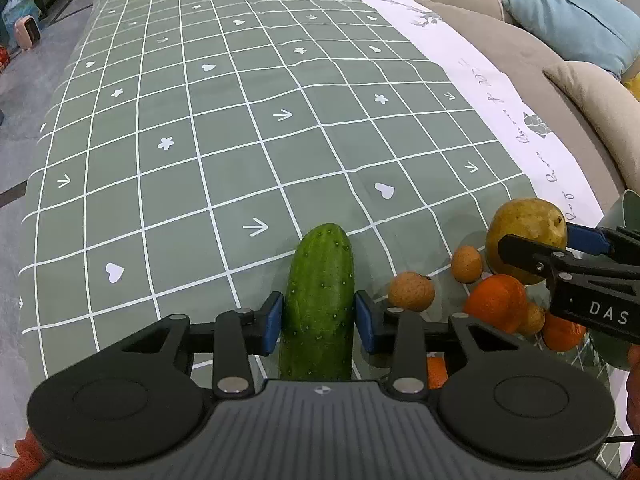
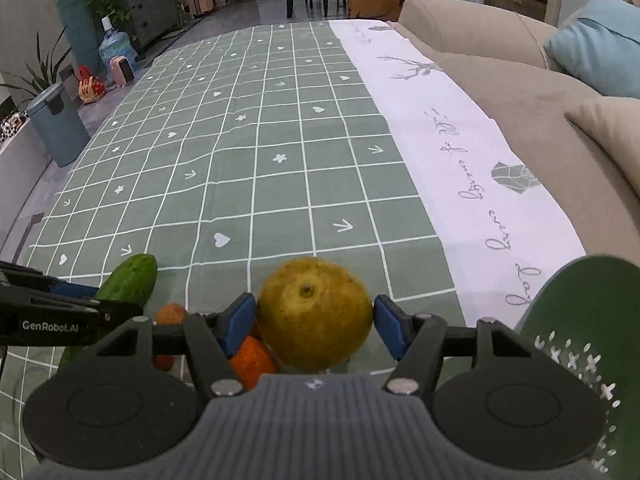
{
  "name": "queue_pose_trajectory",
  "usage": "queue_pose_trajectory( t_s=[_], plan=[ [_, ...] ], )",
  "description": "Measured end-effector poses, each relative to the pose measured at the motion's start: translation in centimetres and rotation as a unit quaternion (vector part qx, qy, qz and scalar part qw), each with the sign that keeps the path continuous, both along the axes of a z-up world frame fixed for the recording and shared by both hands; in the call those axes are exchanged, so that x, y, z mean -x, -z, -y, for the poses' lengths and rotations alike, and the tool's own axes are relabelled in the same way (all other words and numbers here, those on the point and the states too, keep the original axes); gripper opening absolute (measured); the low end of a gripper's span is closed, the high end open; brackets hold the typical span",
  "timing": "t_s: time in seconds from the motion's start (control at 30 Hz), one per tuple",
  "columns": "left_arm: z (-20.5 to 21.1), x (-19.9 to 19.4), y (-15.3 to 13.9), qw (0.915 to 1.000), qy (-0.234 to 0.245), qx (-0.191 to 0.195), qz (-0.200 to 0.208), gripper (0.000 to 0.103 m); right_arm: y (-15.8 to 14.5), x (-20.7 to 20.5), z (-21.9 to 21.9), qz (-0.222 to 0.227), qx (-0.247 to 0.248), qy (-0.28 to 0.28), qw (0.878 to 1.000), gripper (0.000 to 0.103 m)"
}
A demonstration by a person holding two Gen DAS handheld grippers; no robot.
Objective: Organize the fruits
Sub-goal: 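Grasp the cucumber with the left tool while the right tool grasps the pear, then carry the cucumber into the green colander with the left tool while the right drops the pear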
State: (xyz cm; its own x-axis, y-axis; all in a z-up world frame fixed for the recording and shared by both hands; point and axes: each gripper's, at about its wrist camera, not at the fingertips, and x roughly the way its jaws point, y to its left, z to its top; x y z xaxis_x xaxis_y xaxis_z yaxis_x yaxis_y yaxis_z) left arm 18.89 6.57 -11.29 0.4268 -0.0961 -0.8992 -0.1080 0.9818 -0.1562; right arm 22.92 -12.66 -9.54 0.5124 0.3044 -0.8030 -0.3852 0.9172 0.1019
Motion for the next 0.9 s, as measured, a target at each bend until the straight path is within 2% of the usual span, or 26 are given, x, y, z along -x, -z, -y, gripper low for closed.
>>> queue_pose_trajectory(
  t_s=[0.23,0.6,0.73,0.9],
  plan=[
    [-0.6,1.5,-1.9,0.9994,-0.010,0.004,0.032,0.042,-1.2,1.1,-0.2,0.018,0.001,-0.001,1.000,0.061],
    [0.2,6.5,-9.3,0.9927,-0.011,-0.005,0.120,0.041,-7.3,6.3,1.2,0.076,-0.017,-0.002,0.997,0.061],
    [1.8,7.4,-12.5,0.9883,0.012,0.000,0.152,0.041,-9.1,8.4,2.7,0.090,-0.021,0.004,0.996,0.061],
    [5.6,7.2,-15.9,0.9804,0.066,0.019,0.185,0.041,-10.7,10.0,5.3,0.098,-0.015,0.011,0.995,0.061]
  ],
)
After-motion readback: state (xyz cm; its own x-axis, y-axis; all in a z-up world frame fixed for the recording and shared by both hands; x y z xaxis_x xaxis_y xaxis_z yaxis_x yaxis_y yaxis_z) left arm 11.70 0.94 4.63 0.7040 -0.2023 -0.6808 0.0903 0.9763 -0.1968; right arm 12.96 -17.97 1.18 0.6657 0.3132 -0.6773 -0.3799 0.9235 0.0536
